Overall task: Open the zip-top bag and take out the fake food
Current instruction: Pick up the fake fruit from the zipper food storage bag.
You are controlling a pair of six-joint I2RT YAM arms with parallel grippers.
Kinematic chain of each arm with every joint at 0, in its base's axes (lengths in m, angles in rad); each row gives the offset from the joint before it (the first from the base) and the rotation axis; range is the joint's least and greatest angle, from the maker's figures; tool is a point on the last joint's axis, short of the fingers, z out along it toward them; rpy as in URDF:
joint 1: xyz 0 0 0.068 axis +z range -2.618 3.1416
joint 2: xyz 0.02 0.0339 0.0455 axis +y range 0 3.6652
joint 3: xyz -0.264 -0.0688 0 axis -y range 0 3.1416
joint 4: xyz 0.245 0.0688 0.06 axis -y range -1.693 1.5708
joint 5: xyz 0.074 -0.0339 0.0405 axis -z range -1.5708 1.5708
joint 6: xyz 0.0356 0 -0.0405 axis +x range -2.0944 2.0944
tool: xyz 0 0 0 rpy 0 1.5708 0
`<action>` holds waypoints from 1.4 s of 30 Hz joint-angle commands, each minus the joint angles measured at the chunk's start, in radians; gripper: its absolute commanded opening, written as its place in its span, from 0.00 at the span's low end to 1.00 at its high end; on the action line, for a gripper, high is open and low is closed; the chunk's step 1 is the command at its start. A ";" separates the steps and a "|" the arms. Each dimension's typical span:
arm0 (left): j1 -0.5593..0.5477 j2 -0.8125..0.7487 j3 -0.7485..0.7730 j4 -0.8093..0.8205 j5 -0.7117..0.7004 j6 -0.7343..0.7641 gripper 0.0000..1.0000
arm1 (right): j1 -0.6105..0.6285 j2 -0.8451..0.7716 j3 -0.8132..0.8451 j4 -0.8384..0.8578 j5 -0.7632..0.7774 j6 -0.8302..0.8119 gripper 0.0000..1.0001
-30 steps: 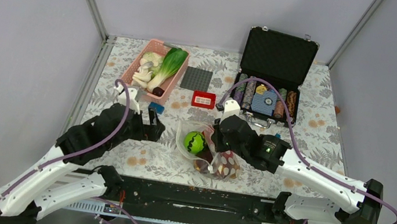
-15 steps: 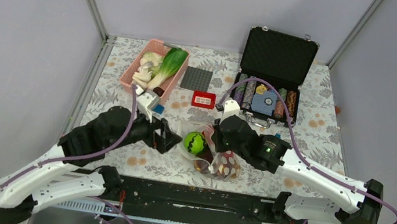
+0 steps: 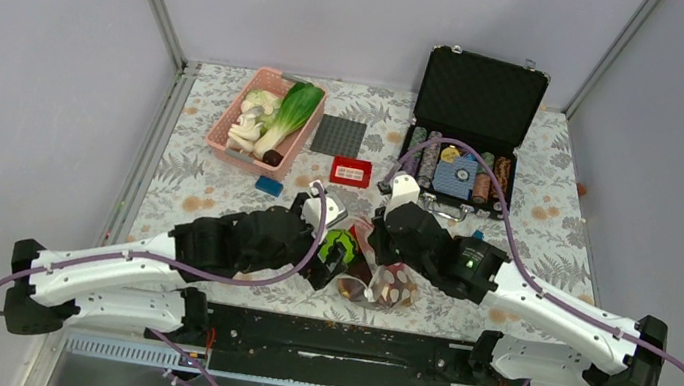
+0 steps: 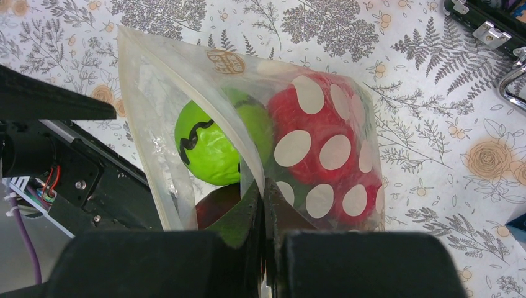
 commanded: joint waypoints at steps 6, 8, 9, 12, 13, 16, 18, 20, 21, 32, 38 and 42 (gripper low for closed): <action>-0.004 0.037 -0.040 0.166 -0.094 0.052 0.85 | 0.005 -0.042 -0.017 0.016 -0.005 0.030 0.00; -0.004 0.060 -0.039 0.171 -0.097 0.044 0.86 | 0.006 -0.042 -0.016 0.018 -0.005 0.032 0.00; -0.004 0.070 -0.038 0.170 -0.097 0.037 0.86 | 0.005 -0.042 -0.015 0.019 -0.005 0.032 0.00; -0.004 0.091 -0.050 0.176 -0.099 0.017 0.86 | 0.005 -0.042 -0.009 0.019 -0.004 0.030 0.00; -0.004 0.092 -0.060 0.184 -0.100 0.010 0.86 | 0.005 -0.042 -0.006 0.020 -0.006 0.030 0.00; -0.004 0.091 -0.091 0.210 -0.102 -0.005 0.87 | 0.006 -0.045 -0.002 0.021 -0.007 0.031 0.00; -0.004 0.100 -0.102 0.220 -0.109 -0.014 0.87 | 0.005 -0.048 -0.002 0.024 -0.008 0.032 0.00; -0.003 0.112 -0.107 0.224 -0.112 -0.021 0.87 | 0.005 -0.054 -0.004 0.030 -0.011 0.034 0.00; -0.003 0.118 -0.110 0.228 -0.114 -0.024 0.87 | 0.005 -0.057 -0.007 0.035 -0.013 0.035 0.00; -0.002 0.184 -0.130 0.250 -0.157 -0.037 0.93 | 0.005 -0.063 -0.011 0.047 -0.031 0.036 0.00; 0.010 0.203 -0.158 0.264 -0.187 -0.057 0.93 | 0.005 -0.070 -0.017 0.056 -0.036 0.032 0.00; 0.024 0.197 -0.176 0.263 -0.204 -0.066 0.94 | 0.006 -0.074 -0.024 0.065 -0.038 0.033 0.00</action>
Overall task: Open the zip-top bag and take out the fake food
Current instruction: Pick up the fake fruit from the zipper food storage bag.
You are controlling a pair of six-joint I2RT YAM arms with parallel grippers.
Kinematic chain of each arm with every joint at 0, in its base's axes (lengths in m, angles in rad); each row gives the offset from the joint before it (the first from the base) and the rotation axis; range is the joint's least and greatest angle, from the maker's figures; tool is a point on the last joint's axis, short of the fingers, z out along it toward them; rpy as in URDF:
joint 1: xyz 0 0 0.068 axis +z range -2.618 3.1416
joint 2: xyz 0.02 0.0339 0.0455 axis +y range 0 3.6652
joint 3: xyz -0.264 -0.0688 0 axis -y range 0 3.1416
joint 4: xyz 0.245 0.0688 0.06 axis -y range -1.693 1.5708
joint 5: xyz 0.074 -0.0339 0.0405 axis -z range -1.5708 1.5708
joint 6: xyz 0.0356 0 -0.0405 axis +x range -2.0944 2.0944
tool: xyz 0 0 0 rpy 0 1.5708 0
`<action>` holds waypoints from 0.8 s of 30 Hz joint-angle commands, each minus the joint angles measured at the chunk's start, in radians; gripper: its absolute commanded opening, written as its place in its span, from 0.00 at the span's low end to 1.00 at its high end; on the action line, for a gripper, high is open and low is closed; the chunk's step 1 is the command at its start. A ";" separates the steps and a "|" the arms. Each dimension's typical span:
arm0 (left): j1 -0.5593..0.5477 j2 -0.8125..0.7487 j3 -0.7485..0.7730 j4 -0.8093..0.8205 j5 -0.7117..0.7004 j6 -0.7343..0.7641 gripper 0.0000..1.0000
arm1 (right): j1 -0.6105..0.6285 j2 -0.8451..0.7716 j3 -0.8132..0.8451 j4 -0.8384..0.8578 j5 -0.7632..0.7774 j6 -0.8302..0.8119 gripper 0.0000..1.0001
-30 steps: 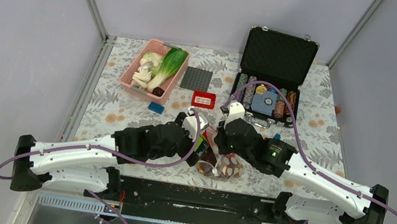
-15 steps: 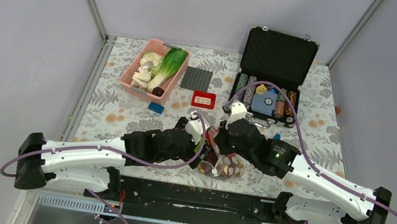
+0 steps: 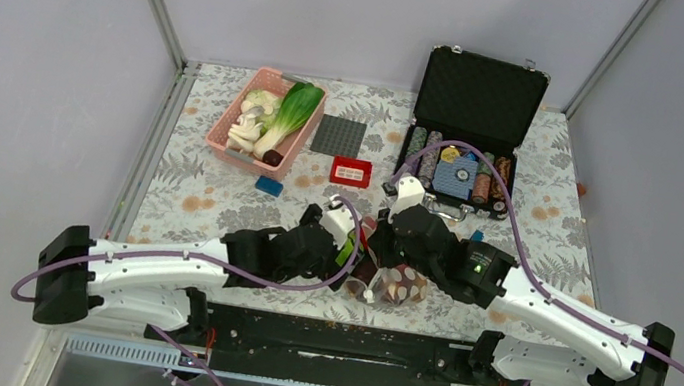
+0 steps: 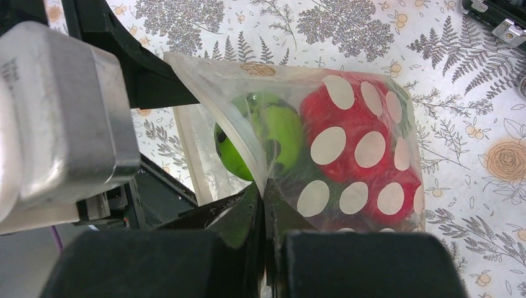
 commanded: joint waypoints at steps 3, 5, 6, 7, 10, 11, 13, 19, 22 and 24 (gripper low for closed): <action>0.021 0.004 -0.023 0.046 -0.044 -0.023 0.94 | 0.006 -0.022 -0.004 0.052 -0.007 0.009 0.00; 0.023 0.012 -0.023 0.058 -0.031 -0.026 0.95 | 0.005 -0.020 -0.003 0.056 -0.013 0.010 0.00; 0.023 0.014 -0.023 0.069 -0.022 -0.027 0.96 | 0.005 -0.020 -0.003 0.059 -0.016 0.012 0.00; 0.023 0.020 -0.022 0.078 -0.012 -0.028 0.96 | 0.005 -0.018 -0.003 0.062 -0.020 0.013 0.00; 0.023 0.031 -0.016 0.109 0.019 -0.033 0.96 | 0.005 -0.014 -0.005 0.069 -0.032 0.020 0.00; 0.023 0.032 -0.015 0.121 0.029 -0.034 0.96 | 0.006 -0.014 -0.006 0.070 -0.035 0.023 0.00; 0.023 0.033 -0.017 0.145 0.051 -0.034 0.96 | 0.005 -0.012 -0.011 0.076 -0.038 0.027 0.00; 0.023 0.048 -0.023 0.174 0.073 -0.040 0.95 | 0.005 -0.020 -0.023 0.085 -0.044 0.034 0.00; 0.023 0.071 -0.020 0.168 0.076 -0.045 0.89 | 0.005 -0.022 -0.026 0.087 -0.045 0.036 0.00; 0.023 0.089 -0.012 0.150 0.070 -0.049 0.87 | 0.005 -0.023 -0.028 0.087 -0.045 0.033 0.00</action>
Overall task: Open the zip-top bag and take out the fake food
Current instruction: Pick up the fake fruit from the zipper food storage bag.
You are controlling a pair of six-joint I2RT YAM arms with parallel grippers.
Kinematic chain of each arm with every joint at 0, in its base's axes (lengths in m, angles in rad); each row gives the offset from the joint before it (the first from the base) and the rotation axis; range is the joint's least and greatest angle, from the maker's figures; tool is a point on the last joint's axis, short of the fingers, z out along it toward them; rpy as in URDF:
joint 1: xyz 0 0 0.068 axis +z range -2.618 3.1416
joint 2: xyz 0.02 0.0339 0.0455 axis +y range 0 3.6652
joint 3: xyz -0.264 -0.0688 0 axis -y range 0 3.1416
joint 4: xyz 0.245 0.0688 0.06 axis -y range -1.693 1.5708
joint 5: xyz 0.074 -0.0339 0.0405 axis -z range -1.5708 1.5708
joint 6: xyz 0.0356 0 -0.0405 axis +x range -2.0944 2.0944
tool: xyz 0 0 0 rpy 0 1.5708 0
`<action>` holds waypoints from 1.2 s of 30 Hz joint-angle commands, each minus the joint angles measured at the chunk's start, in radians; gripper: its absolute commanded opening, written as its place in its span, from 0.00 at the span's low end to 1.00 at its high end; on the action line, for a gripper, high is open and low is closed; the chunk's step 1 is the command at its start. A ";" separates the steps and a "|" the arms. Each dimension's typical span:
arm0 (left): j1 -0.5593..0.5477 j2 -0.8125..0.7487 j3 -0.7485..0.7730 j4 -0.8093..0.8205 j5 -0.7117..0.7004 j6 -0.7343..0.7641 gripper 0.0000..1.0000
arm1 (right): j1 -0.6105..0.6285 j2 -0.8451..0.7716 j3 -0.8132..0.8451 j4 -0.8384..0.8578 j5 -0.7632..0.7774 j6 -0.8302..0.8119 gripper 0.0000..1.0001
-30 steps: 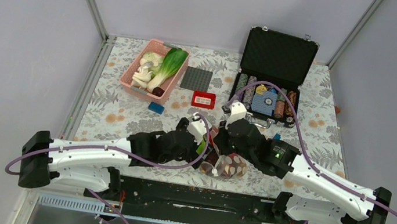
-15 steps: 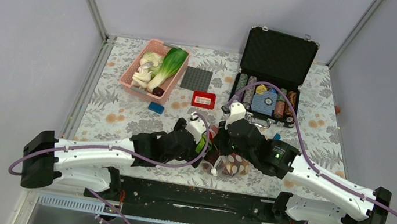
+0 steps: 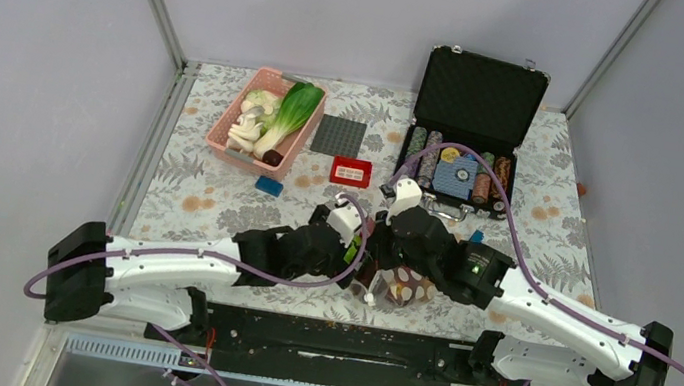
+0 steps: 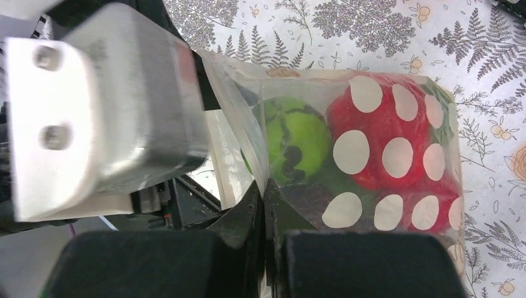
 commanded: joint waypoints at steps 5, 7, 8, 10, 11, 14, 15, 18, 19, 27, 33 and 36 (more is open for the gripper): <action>0.001 0.064 0.012 0.001 -0.002 -0.032 0.92 | 0.005 -0.027 -0.004 0.048 -0.004 0.016 0.00; 0.001 0.068 0.006 0.011 -0.009 -0.036 0.93 | 0.005 -0.028 -0.004 0.049 -0.006 0.017 0.00; 0.001 0.069 0.006 0.015 -0.012 -0.038 0.94 | 0.005 -0.028 -0.004 0.050 -0.004 0.016 0.00; 0.001 0.073 0.007 0.027 -0.015 -0.041 0.92 | 0.005 -0.028 -0.005 0.048 -0.005 0.019 0.00; 0.001 0.074 0.009 0.032 -0.014 -0.042 0.88 | 0.005 -0.028 -0.006 0.049 -0.006 0.020 0.00; 0.001 0.074 0.013 0.047 -0.009 -0.050 0.67 | 0.006 -0.030 -0.011 0.050 -0.006 0.021 0.00; 0.001 0.072 0.015 0.052 -0.006 -0.051 0.63 | 0.005 -0.030 -0.012 0.050 -0.005 0.021 0.00; 0.001 0.062 0.017 0.058 0.022 -0.051 0.57 | 0.006 -0.032 -0.017 0.049 0.001 0.020 0.00; 0.001 0.057 0.019 0.056 0.029 -0.051 0.56 | 0.005 -0.032 -0.019 0.049 0.005 0.019 0.00; 0.001 -0.037 0.040 -0.062 0.082 -0.041 0.54 | 0.005 -0.028 -0.029 0.049 0.057 0.010 0.00; 0.001 -0.165 0.046 -0.151 0.159 -0.021 0.54 | 0.005 -0.004 -0.019 0.031 0.092 0.015 0.00; 0.001 -0.223 0.057 -0.219 0.183 -0.019 0.54 | 0.005 0.002 -0.010 0.027 0.093 0.011 0.00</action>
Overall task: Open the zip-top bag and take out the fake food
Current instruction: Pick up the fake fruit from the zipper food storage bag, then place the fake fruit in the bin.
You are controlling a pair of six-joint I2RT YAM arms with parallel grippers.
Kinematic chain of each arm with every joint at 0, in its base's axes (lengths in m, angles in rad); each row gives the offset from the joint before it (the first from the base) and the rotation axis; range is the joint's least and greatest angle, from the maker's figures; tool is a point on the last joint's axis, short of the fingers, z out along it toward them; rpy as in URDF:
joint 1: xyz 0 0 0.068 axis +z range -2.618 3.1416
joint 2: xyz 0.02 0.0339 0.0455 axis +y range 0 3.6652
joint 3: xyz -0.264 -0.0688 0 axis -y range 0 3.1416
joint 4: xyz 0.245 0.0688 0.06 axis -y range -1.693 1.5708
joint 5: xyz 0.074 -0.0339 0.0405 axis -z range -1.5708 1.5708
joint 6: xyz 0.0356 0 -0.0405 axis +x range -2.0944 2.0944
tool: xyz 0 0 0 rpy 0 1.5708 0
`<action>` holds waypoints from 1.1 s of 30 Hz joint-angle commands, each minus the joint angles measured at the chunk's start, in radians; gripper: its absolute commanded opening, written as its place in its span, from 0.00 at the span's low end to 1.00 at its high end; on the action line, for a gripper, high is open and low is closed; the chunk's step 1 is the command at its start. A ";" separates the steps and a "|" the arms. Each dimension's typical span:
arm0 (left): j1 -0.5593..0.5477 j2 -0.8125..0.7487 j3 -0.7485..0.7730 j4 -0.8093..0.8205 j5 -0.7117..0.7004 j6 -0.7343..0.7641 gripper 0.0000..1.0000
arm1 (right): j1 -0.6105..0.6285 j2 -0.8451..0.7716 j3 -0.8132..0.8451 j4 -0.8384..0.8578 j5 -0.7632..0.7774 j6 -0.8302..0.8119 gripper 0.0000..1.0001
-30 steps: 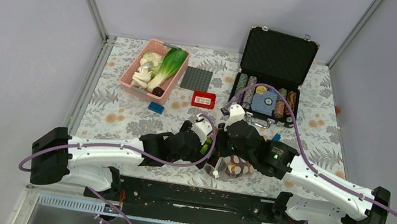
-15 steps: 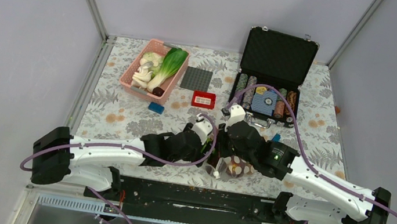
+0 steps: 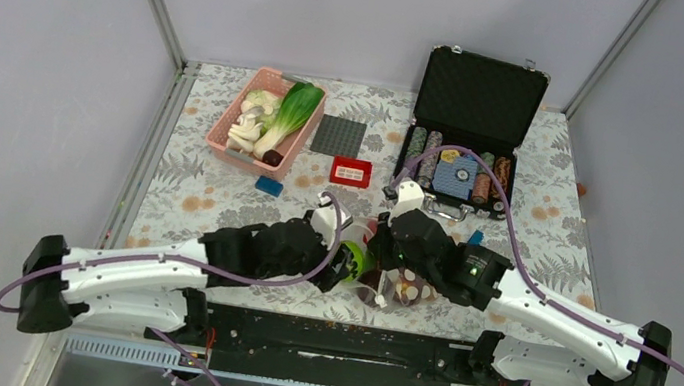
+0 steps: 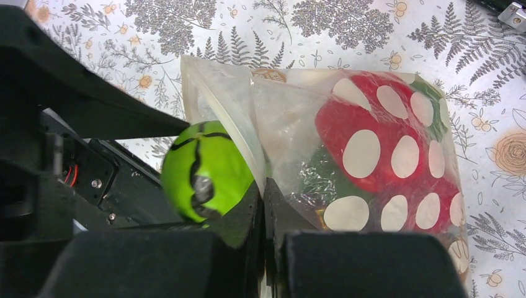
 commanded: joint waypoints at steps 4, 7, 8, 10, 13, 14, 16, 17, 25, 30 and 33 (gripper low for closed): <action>0.000 -0.144 0.073 -0.161 0.049 0.012 0.54 | 0.004 0.009 0.025 0.022 0.055 -0.003 0.00; 0.008 -0.213 0.085 -0.205 0.011 0.003 0.55 | 0.005 0.008 0.025 0.022 0.061 -0.008 0.00; 0.029 -0.232 0.096 -0.219 0.017 0.009 0.55 | 0.005 0.009 0.025 0.022 0.062 -0.009 0.00; 0.082 -0.262 0.131 -0.252 0.043 0.024 0.55 | 0.004 0.012 0.025 0.021 0.062 -0.011 0.00; 0.191 -0.289 0.193 -0.299 0.076 0.060 0.55 | 0.004 0.018 0.023 0.021 0.060 -0.012 0.00; 0.240 -0.290 0.209 -0.311 0.090 0.073 0.55 | 0.004 0.020 0.024 0.021 0.059 -0.012 0.00; 0.347 -0.280 0.241 -0.330 0.130 0.100 0.55 | 0.004 0.022 0.023 0.022 0.057 -0.013 0.00; 0.401 -0.260 0.259 -0.341 0.146 0.109 0.55 | 0.003 0.022 0.022 0.022 0.058 -0.012 0.00; 0.826 0.041 0.445 -0.325 0.185 0.147 0.54 | 0.004 0.006 0.008 0.010 0.054 -0.011 0.00; 1.018 0.219 0.552 -0.265 0.159 0.118 0.51 | 0.004 -0.009 -0.017 0.009 0.054 -0.002 0.00; 1.117 0.314 0.610 -0.225 0.173 0.081 0.50 | 0.004 -0.013 -0.026 0.010 0.060 -0.004 0.00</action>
